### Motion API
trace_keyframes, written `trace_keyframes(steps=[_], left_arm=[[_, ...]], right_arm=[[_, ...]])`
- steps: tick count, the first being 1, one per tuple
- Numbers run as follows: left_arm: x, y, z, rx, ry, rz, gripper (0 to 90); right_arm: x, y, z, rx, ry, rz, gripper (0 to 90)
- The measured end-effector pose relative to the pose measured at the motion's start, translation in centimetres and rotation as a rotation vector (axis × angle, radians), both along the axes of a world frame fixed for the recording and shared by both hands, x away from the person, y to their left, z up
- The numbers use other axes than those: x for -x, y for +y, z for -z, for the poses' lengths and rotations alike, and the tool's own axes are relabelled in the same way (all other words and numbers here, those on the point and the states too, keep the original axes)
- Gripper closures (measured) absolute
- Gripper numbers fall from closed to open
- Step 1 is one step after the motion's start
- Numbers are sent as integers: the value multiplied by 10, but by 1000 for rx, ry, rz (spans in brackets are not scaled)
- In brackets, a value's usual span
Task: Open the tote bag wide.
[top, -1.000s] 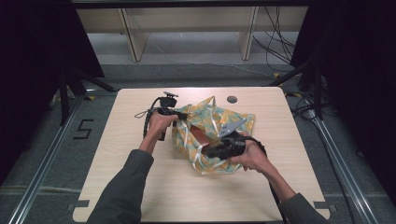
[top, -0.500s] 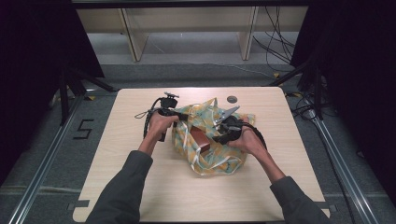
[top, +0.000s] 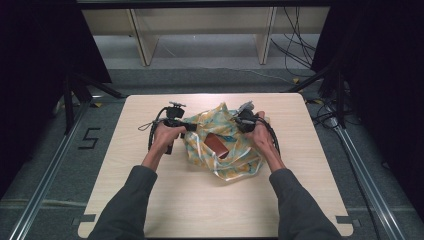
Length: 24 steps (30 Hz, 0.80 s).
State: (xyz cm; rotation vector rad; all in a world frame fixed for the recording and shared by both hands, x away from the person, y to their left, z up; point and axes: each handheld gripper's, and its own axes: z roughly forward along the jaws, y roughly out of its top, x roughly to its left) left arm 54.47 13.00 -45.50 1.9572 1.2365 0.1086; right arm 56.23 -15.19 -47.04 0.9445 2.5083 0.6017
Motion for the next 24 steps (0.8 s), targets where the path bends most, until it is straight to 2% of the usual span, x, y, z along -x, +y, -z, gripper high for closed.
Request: trace_keyframes(steps=[1, 3, 5, 7, 8, 9, 10, 11, 12, 13, 14, 15, 16, 17, 18, 19, 20, 21, 22, 23, 24], left_arm=[[0, 1, 2, 0, -4, -10, 876], [1, 3, 3, -2, -5, -16, 877], [2, 2, 3, -6, -5, -23, 876], [3, 1, 1, 8, -14, -13, 868], [3, 1, 1, 8, -14, -13, 863], [4, -1, -1, 7, -22, -9, 863], [4, -1, -2, 5, -24, -5, 858], [4, -3, -3, 6, -29, 0, 858], [4, -3, -3, 6, -29, 0, 857], [4, -6, -2, 3, -26, -5, 853], [4, -6, -2, 3, -26, -5, 851], [3, -7, -1, -2, -20, 0, 850], [3, -8, 0, -3, -22, -6, 851], [2, -9, 0, -3, -19, -3, 851], [2, -9, 1, -4, -17, -9, 852], [2, -10, 1, 0, -14, -14, 853], [2, -10, 1, 0, -14, -14, 854], [2, -11, 1, -7, -15, -10, 857], [2, -11, 1, -7, -15, -10, 859], [1, -9, 1, -17, -23, -18, 862], [1, -9, 1, -17, -23, -18, 865]], right_arm=[[-1, 1, 4, -14, 4, 8, 900], [-2, 3, 4, -1, -16, 15, 900], [-1, 4, 1, 7, -10, 14, 900], [1, 4, -5, -18, -7, 34, 825], [1, 4, -5, -18, -7, 34, 825], [2, 3, -7, -38, -10, 27, 788], [5, 1, -14, -59, -14, -3, 730], [14, 1, -24, -111, -45, 0, 668], [19, 1, -27, -149, -54, -5, 653], [26, 1, -34, -174, -39, -6, 647], [26, 1, -34, -174, -39, -6, 647], [42, 2, -45, -234, -1, -40, 648], [47, 1, -48, -249, 14, -55, 653], [51, 2, -48, -264, -2, -75, 661], [58, 2, -49, -274, 34, -106, 676], [61, 3, -46, -294, 26, -160, 685], [61, 3, -46, -294, 26, -160, 685], [70, 4, -42, -271, 75, -181, 746], [70, 4, -42, -271, 75, -181, 746], [75, 0, -30, -195, 91, -213, 863], [77, -4, -27, -179, 106, -205, 891]])
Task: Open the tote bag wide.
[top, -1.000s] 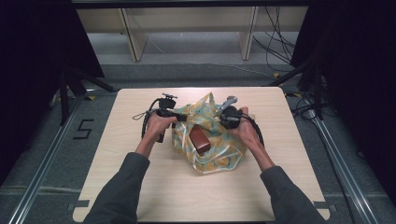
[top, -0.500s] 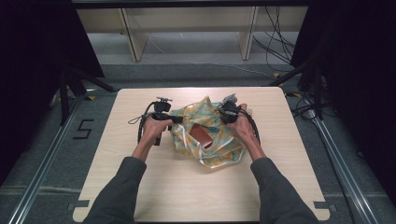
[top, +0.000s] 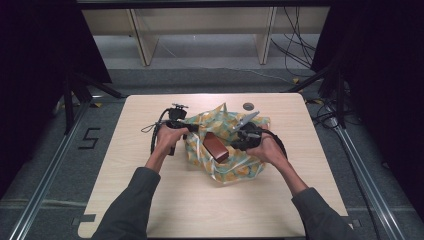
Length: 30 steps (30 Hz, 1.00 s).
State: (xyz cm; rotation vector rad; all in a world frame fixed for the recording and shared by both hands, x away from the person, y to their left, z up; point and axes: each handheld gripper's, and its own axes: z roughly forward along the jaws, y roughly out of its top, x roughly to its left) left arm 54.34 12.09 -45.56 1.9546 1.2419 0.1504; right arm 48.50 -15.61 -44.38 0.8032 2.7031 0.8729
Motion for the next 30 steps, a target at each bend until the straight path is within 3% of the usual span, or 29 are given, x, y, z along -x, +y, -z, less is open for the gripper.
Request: trace_keyframes(steps=[1, 2, 3, 5, 7, 12, 13, 17, 20, 22, 23, 24, 26, 29, 30], left_arm=[[-1, 4, 0, -5, 5, -8, 870], [-1, 4, 0, -5, 5, -8, 874], [-1, 8, 1, -15, 9, -14, 877], [-1, 10, 2, -9, 11, -16, 880], [-3, 14, 4, 18, 20, -30, 880], [0, 8, 1, 11, 14, -20, 818], [2, 4, -2, 9, 3, -5, 805], [7, -2, -8, -7, -20, 10, 734], [9, -4, -13, -13, -34, 15, 682], [11, -5, -16, -18, -35, 16, 620], [12, -4, -18, -13, -30, 8, 580], [12, -4, -18, -13, -30, 8, 556], [15, 0, -22, -6, -41, 10, 548], [16, 3, -23, -4, -49, 33, 614], [15, 3, -21, -8, -38, 53, 688]], right_arm=[[1, -7, 4, 34, 12, -10, 900], [1, -7, 4, 34, 12, -10, 900], [4, -23, 14, 76, 39, 10, 900], [5, -28, 16, 82, 55, 14, 900], [10, -45, 28, 138, 68, 35, 900], [13, -48, 24, 89, 42, 37, 900], [19, -39, 12, 23, 6, 21, 900], [23, -29, 1, 2, -9, -11, 900], [19, -22, -3, -34, -46, 12, 900], [10, -19, -5, -52, -42, 42, 900], [-4, -17, -4, -40, -48, 68, 900], [-4, -17, -4, -40, -48, 68, 900], [-27, -16, 1, -35, -42, 119, 900], [-42, -14, 6, -28, -32, 135, 900], [-55, -10, 11, -7, -24, 142, 900]])
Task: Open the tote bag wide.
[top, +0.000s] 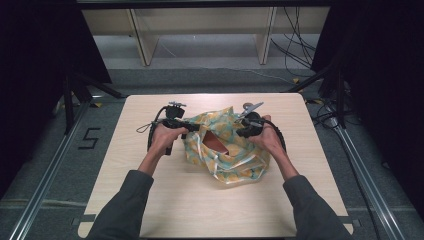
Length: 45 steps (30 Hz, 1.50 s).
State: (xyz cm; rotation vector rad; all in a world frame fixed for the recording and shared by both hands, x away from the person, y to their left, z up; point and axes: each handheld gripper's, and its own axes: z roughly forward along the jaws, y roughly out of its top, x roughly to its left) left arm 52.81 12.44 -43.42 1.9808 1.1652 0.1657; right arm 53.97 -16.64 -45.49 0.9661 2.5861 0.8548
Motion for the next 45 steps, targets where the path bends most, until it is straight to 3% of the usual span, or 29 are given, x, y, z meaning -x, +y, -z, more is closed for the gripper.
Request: trace_keyframes(steps=[2, 3, 6, 9, 12, 13, 14, 15, 16, 17, 20, 21, 22, 23, 25, 28, 30, 31, 32, 33, 34, 35, 36, 37, 38, 40, 41, 43, 45], left_arm=[[-1, 0, 2, -4, 9, 11, 801], [-2, -1, 7, -46, 17, 18, 860], [-6, 5, 16, -70, 32, -18, 891], [-8, 12, 23, -44, 44, -42, 892], [-9, 19, 29, -17, 54, -62, 890], [-8, 19, 28, -26, 47, -64, 887], [-7, 18, 26, -17, 44, -69, 881], [-7, 18, 24, -7, 39, -77, 849], [-7, 18, 24, -7, 39, -77, 814], [-4, 16, 17, 4, 23, -64, 800], [0, 11, 10, 7, -1, -55, 716], [2, 9, 6, 13, -13, -57, 716], [6, 4, -2, -7, -44, -52, 689], [7, 2, -5, -16, -59, -51, 675], [10, 1, -12, -1, -62, -32, 665], [12, 2, -18, -1, -79, -40, 657], [13, 4, -22, 27, -79, -41, 670], [18, 3, -26, 64, -81, -19, 708], [18, 3, -26, 64, -81, -19, 726], [24, -5, -30, 106, -72, 32, 764], [24, -5, -30, 106, -72, 32, 791], [29, -16, -33, 127, -51, 108, 841], [29, -16, -33, 127, -51, 108, 857], [32, -29, -32, 90, -52, 141, 867], [33, -33, -31, 75, -53, 154, 869], [35, -45, -27, 62, -39, 186, 872], [35, -50, -25, 54, -31, 205, 876], [33, -58, -19, 28, -9, 225, 880], [25, -64, -8, -27, 23, 231, 883]], right_arm=[[-5, 3, 4, 6, 7, 22, 900], [-19, 7, 9, 27, -14, 38, 900], [-31, 10, 18, 47, -17, 74, 900], [-35, 10, 19, 29, 0, 110, 900], [-37, 11, 15, 54, 11, 121, 900], [-34, 12, 11, 60, 21, 131, 900], [-33, 12, 9, 55, -5, 95, 900], [-27, 14, 5, 50, 16, 113, 900], [-22, 15, 0, 56, 16, 91, 900], [-16, 16, -4, 51, -4, 38, 900], [12, 24, -12, -10, 8, -30, 900], [12, 24, -12, -10, 8, -30, 900], [29, 29, -17, -38, 28, -89, 900], [36, 31, -17, -54, 16, -123, 900], [48, 33, -20, -59, 10, -145, 900], [55, 34, -21, -62, 17, -171, 900], [59, 34, -20, -71, 6, -183, 900], [63, 33, -20, -77, 4, -184, 900], [63, 32, -20, -75, 9, -173, 900], [65, 32, -20, -83, 14, -171, 900], [65, 32, -20, -83, 14, -171, 900], [66, 30, -19, -81, 17, -167, 900], [66, 30, -19, -81, 17, -167, 900], [68, 28, -18, -57, 24, -180, 900], [70, 28, -16, -68, 33, -172, 900], [72, 28, -14, -59, 38, -158, 900], [71, 26, -13, -47, 26, -183, 900], [73, 26, -9, -63, 37, -159, 900], [72, 26, -7, -37, 38, -164, 900]])
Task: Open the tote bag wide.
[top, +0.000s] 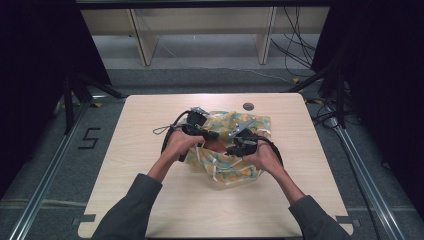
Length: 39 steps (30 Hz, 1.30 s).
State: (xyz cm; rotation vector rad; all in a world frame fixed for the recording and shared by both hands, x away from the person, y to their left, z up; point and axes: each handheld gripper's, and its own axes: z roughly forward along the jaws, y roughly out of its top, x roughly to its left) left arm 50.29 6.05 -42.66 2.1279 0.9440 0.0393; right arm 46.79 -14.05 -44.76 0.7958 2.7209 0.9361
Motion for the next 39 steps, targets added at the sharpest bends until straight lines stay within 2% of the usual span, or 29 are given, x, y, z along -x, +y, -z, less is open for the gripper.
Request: trace_keyframes(steps=[1, 2, 4, 5, 9, 11, 13, 15, 17, 18, 19, 20, 21, 22, 23, 24, 25, 26, 27, 28, 29, 30, 32, 33, 34, 35, 36, 38, 39], left_arm=[[0, 0, 0, 0, 0, 0, 883], [-5, 1, 4, -38, 3, -11, 885], [-20, 7, 14, -80, -4, -77, 888], [-23, 9, 16, -79, -12, -114, 889], [-37, 24, 17, -108, -14, -190, 891], [-40, 28, 17, -115, -10, -206, 892], [-43, 35, 18, -115, -9, -249, 893], [-44, 40, 19, -114, -14, -264, 892], [-41, 41, 18, -102, -14, -255, 885], [-34, 36, 13, -87, -27, -223, 881], [-30, 33, 10, -87, -40, -197, 876], [-30, 33, 10, -87, -40, -197, 873], [-20, 26, 5, -86, -68, -153, 871], [-14, 24, 2, -103, -67, -118, 869], [-11, 21, 3, -92, -70, -105, 867], [-5, 19, 2, -109, -75, -74, 866], [-5, 19, 2, -109, -75, -74, 865], [1, 20, 3, -130, -65, -41, 865], [1, 20, 3, -130, -65, -41, 864], [5, 22, 6, -144, -64, -24, 864], [7, 23, 8, -143, -60, -14, 864], [12, 29, 11, -169, -38, 27, 864], [15, 31, 14, -185, -36, 38, 865], [17, 34, 17, -190, -26, 54, 867], [22, 38, 23, -192, -11, 59, 868], [24, 41, 25, -195, -6, 62, 869], [25, 43, 28, -195, -4, 62, 869], [25, 46, 30, -196, 1, 60, 868], [25, 48, 31, -192, -2, 47, 867]], right_arm=[[0, 0, 0, 0, 0, 0, 900], [-1, 2, 5, 13, 4, -7, 900], [0, 4, 9, 21, 16, -23, 900], [2, 4, 11, 34, 41, -39, 900], [16, 3, 21, 67, 138, -87, 900], [20, 3, 25, 73, 153, -108, 900], [25, -2, 31, 78, 178, -129, 900], [27, -3, 30, 82, 189, -125, 900], [24, -6, 24, 67, 165, -119, 900], [21, -7, 16, 46, 149, -91, 900], [15, -8, 10, 23, 116, -82, 900], [8, -9, 4, -1, 70, -68, 900], [0, -9, -2, -12, 54, -42, 900], [-10, -10, -7, -2, 17, -20, 900], [-19, -11, -11, 3, 4, 11, 900], [-27, -12, -11, -10, -1, 30, 900], [-27, -12, -11, -10, -1, 30, 900], [-51, -15, -10, 14, -18, 97, 900], [-51, -15, -10, 14, -18, 97, 900], [-71, -19, -3, 37, 1, 151, 900], [-77, -21, -1, 52, 4, 157, 900], [-83, -22, 4, 58, 5, 177, 900], [-88, -23, 9, 74, 1, 186, 900], [-95, -24, 17, 88, 20, 211, 900], [-98, -25, 21, 91, 14, 218, 900], [-98, -24, 22, 87, 43, 255, 900], [-101, -25, 22, 85, 24, 236, 900], [-101, -26, 22, 79, 23, 250, 900], [-101, -26, 19, 97, 22, 240, 900]])
